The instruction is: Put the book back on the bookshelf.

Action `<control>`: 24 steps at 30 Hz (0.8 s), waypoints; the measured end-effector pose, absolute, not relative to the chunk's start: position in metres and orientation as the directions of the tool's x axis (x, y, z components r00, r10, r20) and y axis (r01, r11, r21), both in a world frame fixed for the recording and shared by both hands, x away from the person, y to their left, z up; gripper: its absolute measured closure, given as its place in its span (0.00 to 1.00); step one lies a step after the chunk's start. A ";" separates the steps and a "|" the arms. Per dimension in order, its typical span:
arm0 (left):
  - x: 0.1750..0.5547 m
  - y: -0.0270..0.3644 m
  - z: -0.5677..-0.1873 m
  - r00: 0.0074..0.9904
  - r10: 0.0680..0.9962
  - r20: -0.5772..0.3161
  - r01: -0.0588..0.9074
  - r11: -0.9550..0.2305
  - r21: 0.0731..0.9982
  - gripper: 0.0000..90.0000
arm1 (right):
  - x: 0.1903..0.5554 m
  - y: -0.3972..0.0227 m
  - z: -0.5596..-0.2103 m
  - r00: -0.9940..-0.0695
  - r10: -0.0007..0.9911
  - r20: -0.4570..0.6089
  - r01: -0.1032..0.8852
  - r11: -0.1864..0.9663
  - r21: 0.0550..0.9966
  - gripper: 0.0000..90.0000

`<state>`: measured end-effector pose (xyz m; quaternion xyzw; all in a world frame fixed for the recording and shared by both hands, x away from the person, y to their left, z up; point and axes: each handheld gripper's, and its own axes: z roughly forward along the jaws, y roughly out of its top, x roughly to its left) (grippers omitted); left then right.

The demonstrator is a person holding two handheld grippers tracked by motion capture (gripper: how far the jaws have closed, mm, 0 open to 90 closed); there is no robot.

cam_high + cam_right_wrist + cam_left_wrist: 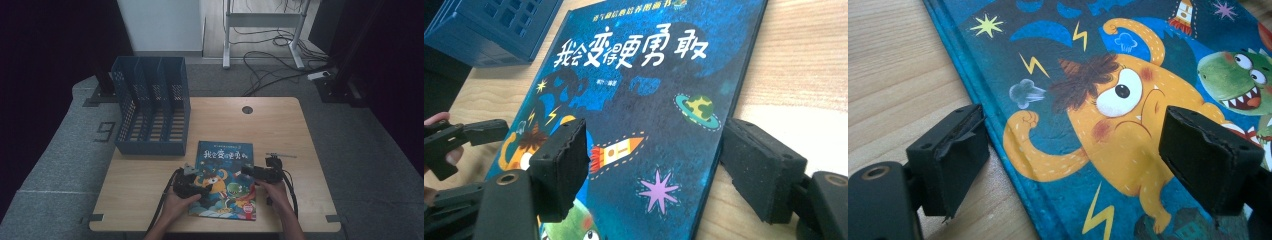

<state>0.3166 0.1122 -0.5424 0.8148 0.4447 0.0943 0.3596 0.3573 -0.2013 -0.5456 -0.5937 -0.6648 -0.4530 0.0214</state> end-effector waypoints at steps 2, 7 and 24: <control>0.317 0.112 -0.542 0.587 0.792 -0.167 0.657 -0.346 0.670 0.13 | 0.357 -0.202 -0.545 -0.288 0.764 0.577 0.814 -0.121 0.567 0.30; 0.317 0.113 -0.542 0.584 0.795 -0.164 0.658 -0.346 0.669 0.13 | 0.356 -0.206 -0.542 -0.296 0.736 0.609 0.815 -0.137 0.563 0.29; 0.319 0.117 -0.542 0.579 0.791 -0.197 0.672 -0.326 0.664 0.13 | 0.354 -0.218 -0.536 -0.313 0.639 0.703 0.835 -0.167 0.524 0.36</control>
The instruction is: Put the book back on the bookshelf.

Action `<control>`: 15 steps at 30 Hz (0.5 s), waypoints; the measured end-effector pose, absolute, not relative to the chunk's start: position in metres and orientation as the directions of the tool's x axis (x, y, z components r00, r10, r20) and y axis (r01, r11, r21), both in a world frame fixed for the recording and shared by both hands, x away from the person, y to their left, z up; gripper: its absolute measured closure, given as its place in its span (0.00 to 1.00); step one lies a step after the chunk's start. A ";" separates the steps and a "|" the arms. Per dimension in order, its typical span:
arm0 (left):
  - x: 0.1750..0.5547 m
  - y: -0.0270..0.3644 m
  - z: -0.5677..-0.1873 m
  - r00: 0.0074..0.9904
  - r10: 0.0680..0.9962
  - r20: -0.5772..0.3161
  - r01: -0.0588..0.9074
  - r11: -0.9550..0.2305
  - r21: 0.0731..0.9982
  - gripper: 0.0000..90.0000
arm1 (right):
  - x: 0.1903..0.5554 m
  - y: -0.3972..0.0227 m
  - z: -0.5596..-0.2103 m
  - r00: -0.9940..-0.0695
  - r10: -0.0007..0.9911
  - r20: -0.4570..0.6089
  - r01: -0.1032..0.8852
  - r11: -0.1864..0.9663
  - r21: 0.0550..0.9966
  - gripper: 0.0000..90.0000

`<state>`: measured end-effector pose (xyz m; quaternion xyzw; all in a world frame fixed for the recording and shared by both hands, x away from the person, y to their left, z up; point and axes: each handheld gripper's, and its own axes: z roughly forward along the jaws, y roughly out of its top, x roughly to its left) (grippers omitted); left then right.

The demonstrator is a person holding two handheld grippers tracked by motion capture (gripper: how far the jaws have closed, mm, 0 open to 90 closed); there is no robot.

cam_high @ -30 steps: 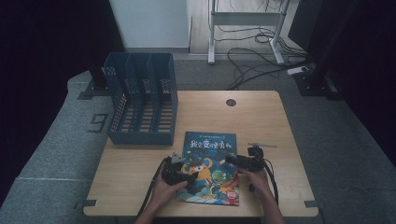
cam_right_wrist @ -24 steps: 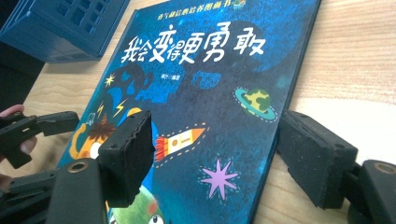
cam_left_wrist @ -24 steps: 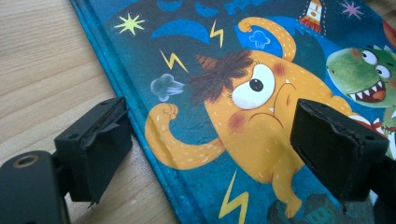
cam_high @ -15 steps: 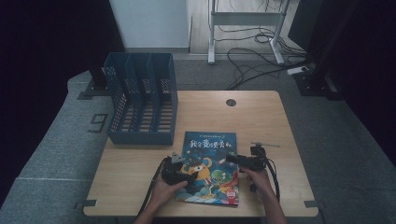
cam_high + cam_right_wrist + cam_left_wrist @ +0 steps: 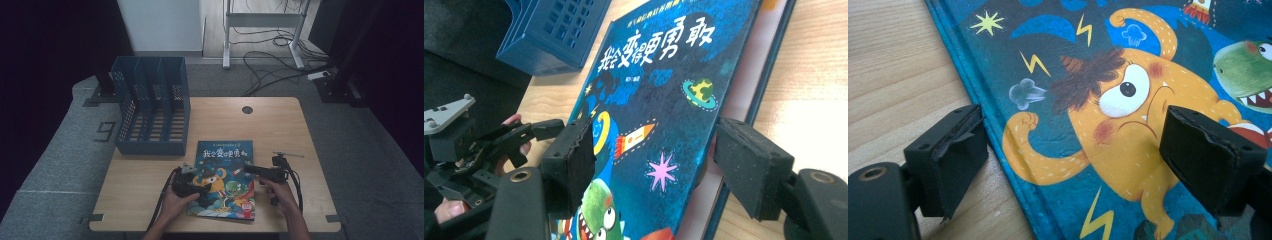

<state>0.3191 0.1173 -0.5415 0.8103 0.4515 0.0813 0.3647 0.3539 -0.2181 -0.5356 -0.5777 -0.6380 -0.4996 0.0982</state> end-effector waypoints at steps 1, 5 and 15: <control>0.319 0.117 -0.541 0.579 0.791 -0.197 0.672 -0.327 0.664 0.13 | 0.354 -0.218 -0.536 -0.313 0.639 0.703 0.836 -0.166 0.523 0.36; 0.320 0.119 -0.541 0.577 0.788 -0.215 0.678 -0.316 0.664 0.12 | 0.354 -0.214 -0.539 -0.333 0.610 0.719 0.853 -0.129 0.505 0.41; 0.320 0.119 -0.541 0.582 0.785 -0.210 0.674 -0.322 0.664 0.13 | 0.350 -0.193 -0.534 -0.374 0.786 0.492 0.758 -0.046 0.651 0.46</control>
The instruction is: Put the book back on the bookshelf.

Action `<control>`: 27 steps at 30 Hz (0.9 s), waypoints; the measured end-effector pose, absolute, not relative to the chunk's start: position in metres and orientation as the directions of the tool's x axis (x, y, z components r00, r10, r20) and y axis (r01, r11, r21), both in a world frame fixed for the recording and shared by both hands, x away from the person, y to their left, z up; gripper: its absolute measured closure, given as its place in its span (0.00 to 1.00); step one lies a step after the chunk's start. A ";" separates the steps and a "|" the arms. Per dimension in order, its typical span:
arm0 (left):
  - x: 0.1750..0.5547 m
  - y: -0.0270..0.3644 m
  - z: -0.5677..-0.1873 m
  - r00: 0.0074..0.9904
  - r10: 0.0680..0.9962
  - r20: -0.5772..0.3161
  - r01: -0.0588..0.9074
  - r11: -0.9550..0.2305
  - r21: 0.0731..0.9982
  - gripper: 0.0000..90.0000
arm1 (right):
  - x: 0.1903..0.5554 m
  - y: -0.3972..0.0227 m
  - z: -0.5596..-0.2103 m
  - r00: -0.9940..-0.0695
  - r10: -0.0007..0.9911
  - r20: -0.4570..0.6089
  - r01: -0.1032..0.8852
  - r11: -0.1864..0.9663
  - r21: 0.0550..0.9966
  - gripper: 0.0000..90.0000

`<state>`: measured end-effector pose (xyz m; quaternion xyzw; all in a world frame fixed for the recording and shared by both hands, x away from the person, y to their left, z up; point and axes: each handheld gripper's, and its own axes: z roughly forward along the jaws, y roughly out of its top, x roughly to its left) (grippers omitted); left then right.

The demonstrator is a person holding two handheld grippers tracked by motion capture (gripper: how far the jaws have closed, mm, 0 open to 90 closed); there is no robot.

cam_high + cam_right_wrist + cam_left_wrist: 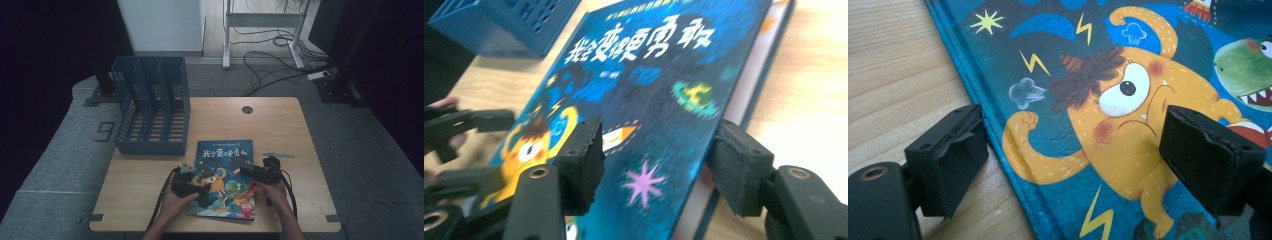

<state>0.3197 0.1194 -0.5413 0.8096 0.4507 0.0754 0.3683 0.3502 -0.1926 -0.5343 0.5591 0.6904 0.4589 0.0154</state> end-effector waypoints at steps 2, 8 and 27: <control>0.319 0.119 -0.541 0.584 0.786 -0.203 0.671 -0.327 0.665 0.13 | 0.351 -0.194 -0.538 -0.367 0.797 0.480 0.747 -0.055 0.663 0.50; 0.319 0.120 -0.541 0.583 0.784 -0.211 0.674 -0.323 0.664 0.13 | 0.351 -0.198 -0.539 -0.369 0.788 0.493 0.736 -0.076 0.673 0.57; 0.320 0.122 -0.541 0.589 0.774 -0.230 0.678 -0.319 0.663 0.13 | 0.364 -0.202 -0.544 -0.384 0.713 0.587 0.766 -0.109 0.633 0.62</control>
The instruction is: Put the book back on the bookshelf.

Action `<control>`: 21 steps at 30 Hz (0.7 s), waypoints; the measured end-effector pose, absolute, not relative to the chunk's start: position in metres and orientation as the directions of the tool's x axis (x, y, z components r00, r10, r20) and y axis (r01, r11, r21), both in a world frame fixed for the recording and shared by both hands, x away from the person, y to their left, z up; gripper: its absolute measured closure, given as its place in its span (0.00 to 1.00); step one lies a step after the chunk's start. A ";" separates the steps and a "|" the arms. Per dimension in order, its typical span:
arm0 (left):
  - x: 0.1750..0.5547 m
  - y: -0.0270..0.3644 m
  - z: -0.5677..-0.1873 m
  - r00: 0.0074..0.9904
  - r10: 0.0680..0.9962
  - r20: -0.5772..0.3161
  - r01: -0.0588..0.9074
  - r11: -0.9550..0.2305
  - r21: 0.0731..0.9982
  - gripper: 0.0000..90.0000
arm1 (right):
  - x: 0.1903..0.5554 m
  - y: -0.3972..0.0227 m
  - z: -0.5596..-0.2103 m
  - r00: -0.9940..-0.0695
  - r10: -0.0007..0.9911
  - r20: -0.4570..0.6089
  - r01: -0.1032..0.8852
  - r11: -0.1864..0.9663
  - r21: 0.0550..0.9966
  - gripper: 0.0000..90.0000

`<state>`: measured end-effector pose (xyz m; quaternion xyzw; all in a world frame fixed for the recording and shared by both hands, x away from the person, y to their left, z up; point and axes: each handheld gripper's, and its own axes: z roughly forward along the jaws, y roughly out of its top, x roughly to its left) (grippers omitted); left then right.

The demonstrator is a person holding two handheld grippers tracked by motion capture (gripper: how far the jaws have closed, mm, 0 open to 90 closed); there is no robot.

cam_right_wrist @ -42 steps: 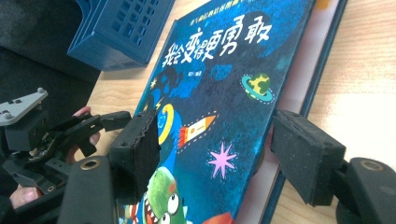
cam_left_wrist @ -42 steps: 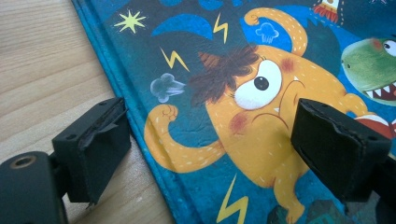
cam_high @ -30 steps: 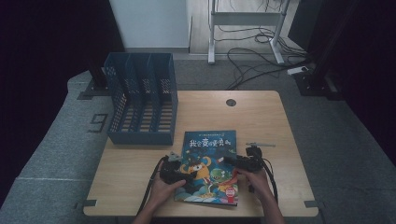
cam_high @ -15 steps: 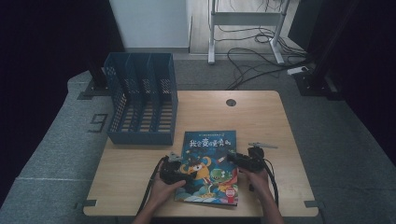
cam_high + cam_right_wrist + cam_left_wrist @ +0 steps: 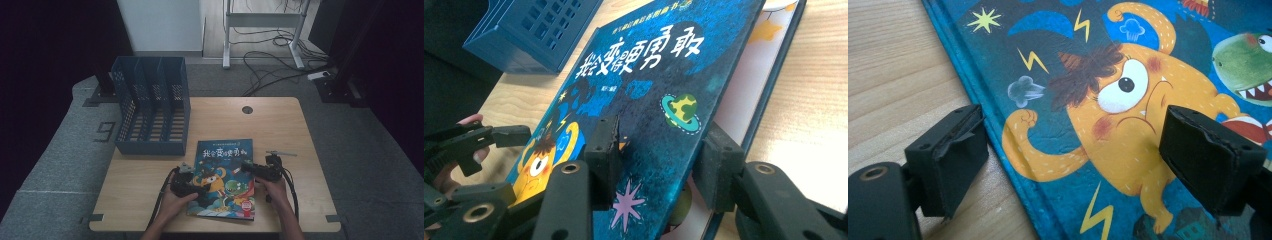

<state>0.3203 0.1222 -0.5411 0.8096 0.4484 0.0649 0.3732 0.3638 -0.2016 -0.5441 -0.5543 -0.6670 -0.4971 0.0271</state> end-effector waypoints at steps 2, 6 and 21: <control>0.321 0.123 -0.541 0.588 0.774 -0.236 0.680 -0.315 0.662 0.13 | 0.365 -0.201 -0.544 -0.384 0.714 0.586 0.765 -0.110 0.635 0.63; 0.322 0.125 -0.541 0.587 0.769 -0.255 0.686 -0.305 0.660 0.13 | 0.366 -0.199 -0.539 -0.396 0.709 0.584 0.749 -0.118 0.652 0.65; 0.316 0.126 -0.535 0.602 0.753 -0.264 0.677 -0.307 0.668 0.14 | 0.361 -0.202 -0.526 -0.433 0.677 0.595 0.717 -0.140 0.683 0.74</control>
